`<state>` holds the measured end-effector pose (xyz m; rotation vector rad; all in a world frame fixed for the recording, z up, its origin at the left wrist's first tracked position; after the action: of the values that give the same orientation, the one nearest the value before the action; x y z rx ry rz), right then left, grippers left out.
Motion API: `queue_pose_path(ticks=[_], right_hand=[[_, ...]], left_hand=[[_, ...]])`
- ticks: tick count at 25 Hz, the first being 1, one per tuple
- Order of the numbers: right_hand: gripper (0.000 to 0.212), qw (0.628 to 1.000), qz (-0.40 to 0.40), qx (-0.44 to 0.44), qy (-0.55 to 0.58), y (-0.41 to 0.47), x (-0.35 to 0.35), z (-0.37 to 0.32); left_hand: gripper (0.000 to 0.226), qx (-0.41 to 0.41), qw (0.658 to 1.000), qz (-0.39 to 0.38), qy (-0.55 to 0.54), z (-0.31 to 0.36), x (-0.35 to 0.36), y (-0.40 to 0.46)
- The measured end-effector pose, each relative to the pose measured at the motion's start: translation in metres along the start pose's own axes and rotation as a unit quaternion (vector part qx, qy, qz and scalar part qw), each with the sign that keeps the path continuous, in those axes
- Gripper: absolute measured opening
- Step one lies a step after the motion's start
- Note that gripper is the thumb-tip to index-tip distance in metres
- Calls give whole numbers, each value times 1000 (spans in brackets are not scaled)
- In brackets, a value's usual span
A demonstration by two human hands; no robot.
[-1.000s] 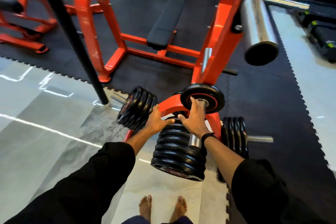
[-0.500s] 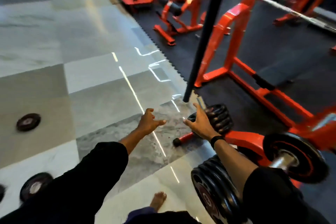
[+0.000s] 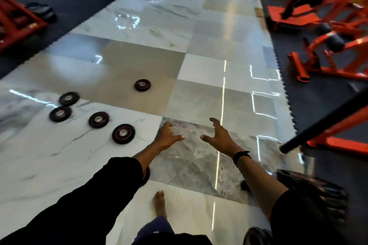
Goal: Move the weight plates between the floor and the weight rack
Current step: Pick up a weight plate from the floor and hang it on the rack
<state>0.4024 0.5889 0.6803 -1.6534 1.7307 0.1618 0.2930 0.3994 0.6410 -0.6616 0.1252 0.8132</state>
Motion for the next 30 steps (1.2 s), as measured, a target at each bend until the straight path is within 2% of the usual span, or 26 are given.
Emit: queue_pose_path(ticks=[7, 17, 24, 30], right_hand=[[80, 997, -78, 0, -4, 95, 23, -61], [74, 997, -72, -30, 3, 239, 14, -180], [71, 992, -124, -25, -6, 349, 30, -206], [67, 980, -196, -27, -22, 473, 33, -223]], left_hand=[[78, -54, 994, 59, -71, -52, -91, 39], [65, 4, 984, 137, -117, 2, -242, 129], [61, -35, 976, 151, -155, -13, -294, 185], [61, -97, 953, 213, -193, -35, -356, 245]])
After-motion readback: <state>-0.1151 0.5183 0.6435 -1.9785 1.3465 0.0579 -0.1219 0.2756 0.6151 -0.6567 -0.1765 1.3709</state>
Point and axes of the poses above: each hand's wrist, its own y-axis towards the middle knuckle, its own x-axis out of the palm, z = x × y, the point moved 3 cm from there along y, towards the middle knuckle, and after that the axes turned 10 degrees about -z, right-handed, at the moved point
